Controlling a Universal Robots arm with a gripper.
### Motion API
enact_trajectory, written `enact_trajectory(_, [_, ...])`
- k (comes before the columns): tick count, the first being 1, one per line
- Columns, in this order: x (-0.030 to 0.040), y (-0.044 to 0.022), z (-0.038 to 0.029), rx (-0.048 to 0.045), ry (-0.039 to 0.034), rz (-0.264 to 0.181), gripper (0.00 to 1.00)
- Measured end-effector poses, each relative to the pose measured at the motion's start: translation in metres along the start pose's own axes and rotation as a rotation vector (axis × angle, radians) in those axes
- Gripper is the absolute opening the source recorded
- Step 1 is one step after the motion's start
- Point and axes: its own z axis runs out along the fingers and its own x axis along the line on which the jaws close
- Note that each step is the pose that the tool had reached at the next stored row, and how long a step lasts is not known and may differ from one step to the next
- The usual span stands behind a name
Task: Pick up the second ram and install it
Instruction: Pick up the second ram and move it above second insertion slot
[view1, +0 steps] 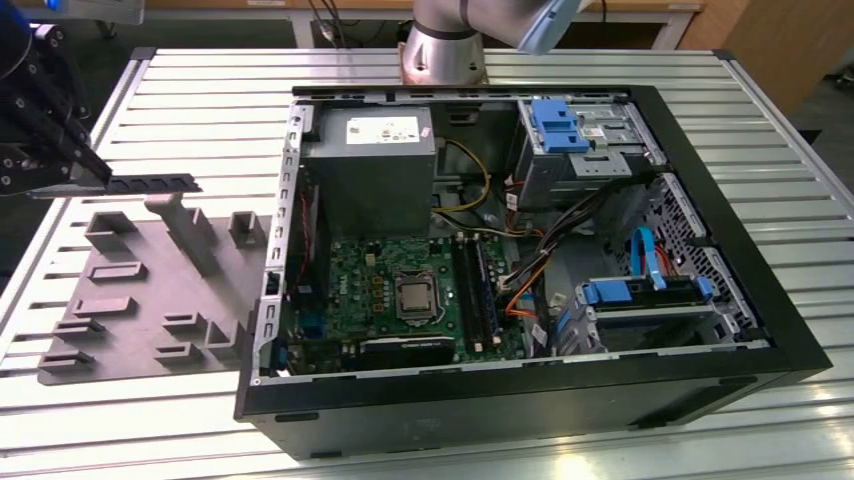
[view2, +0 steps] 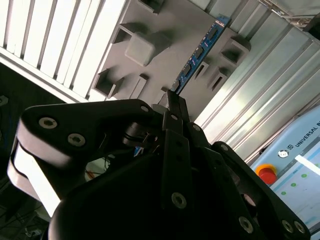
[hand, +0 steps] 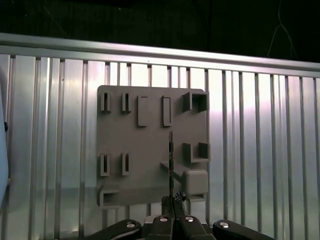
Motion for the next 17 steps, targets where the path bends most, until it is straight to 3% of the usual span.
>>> enact_trajectory(17, [-0.0002,-0.0211,-0.001,0.0,0.0,0.0,0.11])
